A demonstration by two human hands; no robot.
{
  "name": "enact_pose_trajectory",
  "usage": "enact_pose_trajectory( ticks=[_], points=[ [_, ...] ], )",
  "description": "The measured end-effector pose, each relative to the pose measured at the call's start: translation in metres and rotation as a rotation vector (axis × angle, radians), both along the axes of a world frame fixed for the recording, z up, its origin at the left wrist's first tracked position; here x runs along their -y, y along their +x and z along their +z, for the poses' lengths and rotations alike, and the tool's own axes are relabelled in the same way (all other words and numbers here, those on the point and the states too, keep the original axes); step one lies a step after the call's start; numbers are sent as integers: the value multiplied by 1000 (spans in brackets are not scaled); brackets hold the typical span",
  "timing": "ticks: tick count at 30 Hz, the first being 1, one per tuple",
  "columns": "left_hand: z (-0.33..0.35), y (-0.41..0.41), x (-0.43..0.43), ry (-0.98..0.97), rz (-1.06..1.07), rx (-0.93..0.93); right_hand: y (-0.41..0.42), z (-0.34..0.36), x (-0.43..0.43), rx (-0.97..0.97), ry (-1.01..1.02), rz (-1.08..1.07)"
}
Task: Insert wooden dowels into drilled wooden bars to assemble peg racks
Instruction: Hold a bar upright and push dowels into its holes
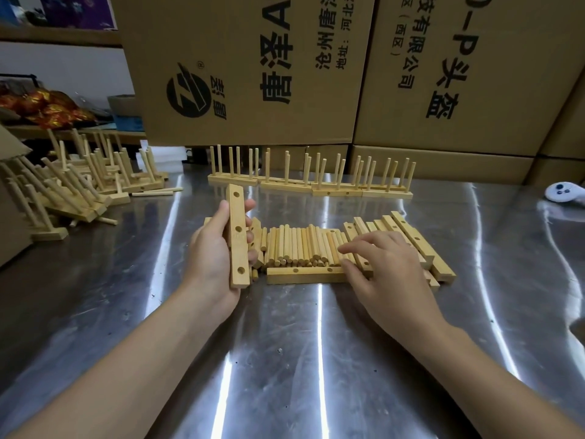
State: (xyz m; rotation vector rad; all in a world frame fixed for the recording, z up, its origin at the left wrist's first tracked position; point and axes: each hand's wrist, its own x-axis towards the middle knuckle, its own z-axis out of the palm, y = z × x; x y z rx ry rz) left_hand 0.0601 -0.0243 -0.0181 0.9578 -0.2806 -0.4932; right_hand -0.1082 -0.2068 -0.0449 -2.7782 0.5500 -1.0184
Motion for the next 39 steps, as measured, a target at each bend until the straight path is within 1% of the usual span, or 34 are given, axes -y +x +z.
enact_pose_trajectory(
  ticks=[4, 9, 13, 20, 22, 23, 24, 25, 27, 28, 29, 30, 32, 34, 39],
  points=[
    [0, 0, -1, -21, 10, -17, 15, 11, -8, -50, -46, 3],
    [1, 1, -1, -27, 25, -15, 39, 20, -21, -113, -50, 164],
    [2, -2, -1, -9, 32, -8, 55, 17, -35, -156, -149, 202],
    [6, -3, -2, -4, 35, -19, 52, 18, -37, -113, -328, 214],
    [6, -4, -2, -15, 15, -31, 47, 24, -35, 1, -335, 214],
    [7, -5, -2, -26, -5, -40, 44, 28, -33, 103, -292, 201],
    [7, -5, -2, -31, -24, -47, 40, 32, -30, 220, -190, 189],
    [8, -5, -1, -27, -36, -45, 36, 36, -28, 338, -19, 194],
    [7, -7, 0, -7, -56, -12, 28, 41, -27, 519, 435, 265],
    [6, -8, 1, -1, -79, 9, 24, 42, -28, 568, 645, 310],
    [4, -9, 1, 2, -111, 29, 20, 41, -30, 593, 801, 334],
    [2, -10, 2, 1, -144, 49, 16, 38, -31, 596, 912, 337],
    [-1, -10, 3, 6, -195, 82, 12, 31, -34, 574, 1058, 327],
    [-3, -10, 4, 22, -229, 93, 8, 27, -33, 559, 1133, 325],
    [-4, -13, 7, 37, -237, 135, 5, 29, -33, 546, 1130, 355]
  ],
)
